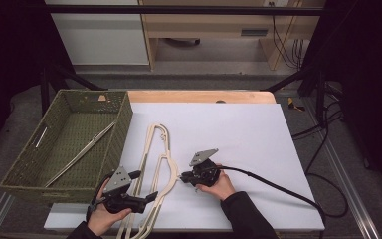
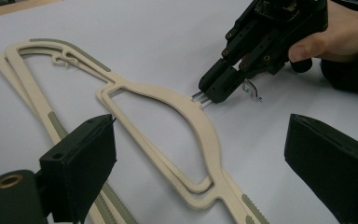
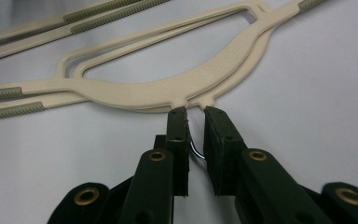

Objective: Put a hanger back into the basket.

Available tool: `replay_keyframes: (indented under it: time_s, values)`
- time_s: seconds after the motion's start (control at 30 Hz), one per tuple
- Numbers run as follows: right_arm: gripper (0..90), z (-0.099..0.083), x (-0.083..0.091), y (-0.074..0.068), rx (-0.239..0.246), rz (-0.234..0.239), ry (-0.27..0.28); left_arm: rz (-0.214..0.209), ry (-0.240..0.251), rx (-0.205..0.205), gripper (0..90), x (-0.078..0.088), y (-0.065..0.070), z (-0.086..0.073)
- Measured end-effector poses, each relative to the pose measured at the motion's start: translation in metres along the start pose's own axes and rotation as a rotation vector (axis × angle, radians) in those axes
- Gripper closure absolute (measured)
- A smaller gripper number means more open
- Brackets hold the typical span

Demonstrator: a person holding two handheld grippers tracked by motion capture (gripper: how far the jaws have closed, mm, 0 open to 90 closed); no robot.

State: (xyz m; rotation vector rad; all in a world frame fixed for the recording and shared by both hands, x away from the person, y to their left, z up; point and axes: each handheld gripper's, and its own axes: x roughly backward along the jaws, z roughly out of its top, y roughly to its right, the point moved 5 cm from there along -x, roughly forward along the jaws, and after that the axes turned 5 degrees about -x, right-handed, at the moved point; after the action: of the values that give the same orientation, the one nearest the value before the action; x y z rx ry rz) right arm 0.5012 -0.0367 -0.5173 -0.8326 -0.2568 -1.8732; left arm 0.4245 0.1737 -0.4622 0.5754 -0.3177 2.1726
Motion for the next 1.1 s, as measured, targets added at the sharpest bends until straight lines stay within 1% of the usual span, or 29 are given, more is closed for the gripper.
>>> replay_keyframes:
  time_s: [0.07, 0.17, 0.3, 0.43, 0.53, 0.57, 0.67, 0.73, 0.8, 0.83, 0.93, 0.97, 1.0, 1.1]
  values:
    - [80.2, 0.0, -0.001, 0.0, 0.0, 0.0, -0.001, -0.001, -0.004, -0.001, 9.1, -0.001, 0.0, 0.0]
    - [83.8, -0.001, -0.001, -0.001, 0.027, 0.009, 0.006, -0.007, -0.009, 0.002, 9.2, -0.002, 0.001, 0.0]
    - [86.4, -0.002, -0.002, -0.003, 0.054, 0.037, 0.014, -0.009, -0.019, 0.001, 9.2, -0.004, 0.001, -0.001]
    - [88.7, -0.002, -0.002, -0.005, 0.051, 0.059, 0.004, -0.012, -0.024, 0.004, 9.2, -0.005, 0.001, -0.002]
    - [88.9, -0.003, 0.0, -0.006, 0.047, 0.054, -0.004, -0.011, -0.024, 0.0, 9.2, -0.005, 0.002, -0.002]
    - [88.9, -0.003, 0.0, -0.007, 0.052, 0.048, -0.005, -0.011, -0.024, 0.0, 9.2, -0.005, 0.001, -0.002]
    - [88.9, -0.003, 0.002, -0.008, 0.046, 0.047, -0.011, -0.014, -0.04, 0.001, 9.1, -0.007, 0.002, -0.002]
    - [88.9, -0.002, 0.004, -0.009, 0.04, 0.043, -0.014, -0.015, -0.062, 0.001, 8.8, -0.01, 0.004, -0.002]
    - [88.9, 0.001, 0.007, -0.01, 0.046, 0.038, -0.003, -0.018, -0.082, 0.0, 9.0, -0.013, 0.006, 0.0]
    - [88.9, 0.002, 0.008, -0.011, 0.043, 0.037, -0.006, -0.019, -0.097, -0.004, 9.1, -0.016, 0.007, 0.002]
    - [89.0, 0.004, 0.014, -0.013, 0.038, 0.029, -0.02, -0.018, -0.143, -0.032, 10.1, -0.021, 0.012, 0.009]
    - [89.1, 0.005, 0.016, -0.014, 0.023, 0.041, -0.025, -0.019, -0.156, -0.039, 10.8, -0.023, 0.013, 0.012]
    - [89.1, 0.006, 0.017, -0.015, 0.012, 0.042, -0.029, -0.022, -0.167, -0.049, 11.5, -0.025, 0.015, 0.015]
    - [89.1, 0.01, 0.022, -0.016, 0.023, 0.036, -0.03, -0.028, -0.201, -0.075, 13.9, -0.033, 0.02, 0.021]
